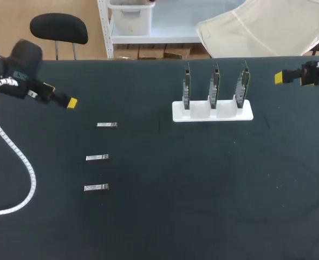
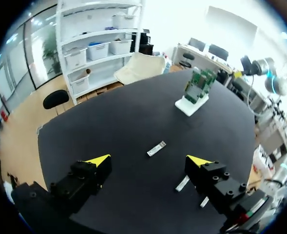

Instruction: Pick up the optical module with the left hand, and insert it into the network port with the right hand.

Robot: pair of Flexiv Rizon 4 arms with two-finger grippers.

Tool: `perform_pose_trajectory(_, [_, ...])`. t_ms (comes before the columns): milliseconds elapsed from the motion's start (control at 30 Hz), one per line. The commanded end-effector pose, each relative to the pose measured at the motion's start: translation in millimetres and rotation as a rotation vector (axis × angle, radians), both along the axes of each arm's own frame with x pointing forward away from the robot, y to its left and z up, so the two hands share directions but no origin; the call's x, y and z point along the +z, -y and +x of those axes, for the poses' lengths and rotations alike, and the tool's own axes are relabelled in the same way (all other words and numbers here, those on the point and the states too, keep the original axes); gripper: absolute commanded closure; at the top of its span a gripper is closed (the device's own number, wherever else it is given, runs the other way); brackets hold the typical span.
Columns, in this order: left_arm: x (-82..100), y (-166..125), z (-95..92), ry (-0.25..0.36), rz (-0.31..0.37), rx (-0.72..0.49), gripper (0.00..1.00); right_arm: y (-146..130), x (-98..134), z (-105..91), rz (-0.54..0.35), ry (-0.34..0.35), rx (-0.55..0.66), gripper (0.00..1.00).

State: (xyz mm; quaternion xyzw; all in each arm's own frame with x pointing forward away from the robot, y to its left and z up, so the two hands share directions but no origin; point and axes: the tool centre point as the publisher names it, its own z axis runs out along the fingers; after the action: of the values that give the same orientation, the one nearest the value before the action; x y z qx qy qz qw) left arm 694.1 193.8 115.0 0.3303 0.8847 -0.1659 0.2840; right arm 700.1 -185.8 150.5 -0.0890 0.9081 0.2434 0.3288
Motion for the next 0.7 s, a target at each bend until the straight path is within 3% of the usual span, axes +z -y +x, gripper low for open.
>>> perform_pose_trajectory(33, [-8.5,2,12.2,-0.038,0.138,-0.204,0.00,-1,0,-0.7,-0.003,0.000,-0.004,0.00])
perform_pose_trajectory(133, [-15.2,1,14.4,-0.023,0.160,-0.256,0.00,-1,0,-0.7,-0.003,0.000,-0.004,0.00])
perform_pose_trajectory(167, [-17.2,1,15.2,0.007,0.175,-0.259,0.00,-1,0,-0.7,-0.003,0.000,-0.004,0.00])
perform_pose_trajectory(433, [-34.9,10,18.9,0.031,0.269,-0.381,0.00,-1,0,-0.7,-0.003,0.000,-0.004,0.00])
perform_pose_trajectory(567, [-40.9,18,21.8,-0.002,0.258,-0.370,0.00,-1,0,-0.7,-0.003,0.000,-0.004,0.00])
perform_pose_trajectory(633, [-37.2,20,25.7,-0.038,0.183,-0.312,0.00,-1,0,-0.7,-0.003,0.000,-0.004,0.00])
perform_pose_trajectory(700, [-37.2,20,25.7,-0.038,0.183,-0.312,0.00,-1,0,-0.7,-0.003,0.000,-0.004,0.00])
